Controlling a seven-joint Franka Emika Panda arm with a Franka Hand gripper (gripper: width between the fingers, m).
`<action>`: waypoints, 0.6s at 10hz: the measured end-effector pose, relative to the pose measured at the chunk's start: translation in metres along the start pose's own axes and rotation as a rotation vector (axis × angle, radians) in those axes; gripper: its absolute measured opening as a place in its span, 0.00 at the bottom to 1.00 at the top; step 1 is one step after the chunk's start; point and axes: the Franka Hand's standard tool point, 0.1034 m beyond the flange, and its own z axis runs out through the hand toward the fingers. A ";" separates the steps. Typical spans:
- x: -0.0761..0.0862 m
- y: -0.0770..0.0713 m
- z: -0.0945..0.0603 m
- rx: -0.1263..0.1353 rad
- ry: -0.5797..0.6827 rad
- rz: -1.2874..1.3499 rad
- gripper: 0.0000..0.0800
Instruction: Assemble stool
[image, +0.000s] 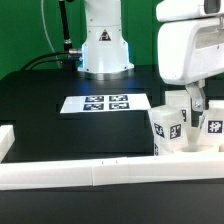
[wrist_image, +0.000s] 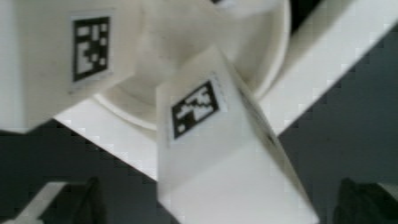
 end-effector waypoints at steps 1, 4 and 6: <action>-0.001 0.003 0.001 -0.016 -0.013 -0.160 0.81; 0.001 0.011 0.011 -0.052 -0.050 -0.425 0.81; 0.001 0.011 0.012 -0.052 -0.050 -0.385 0.67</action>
Offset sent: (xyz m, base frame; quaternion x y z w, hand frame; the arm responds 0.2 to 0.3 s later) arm 0.0000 0.0000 0.0000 0.0000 0.0000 -0.0650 0.9979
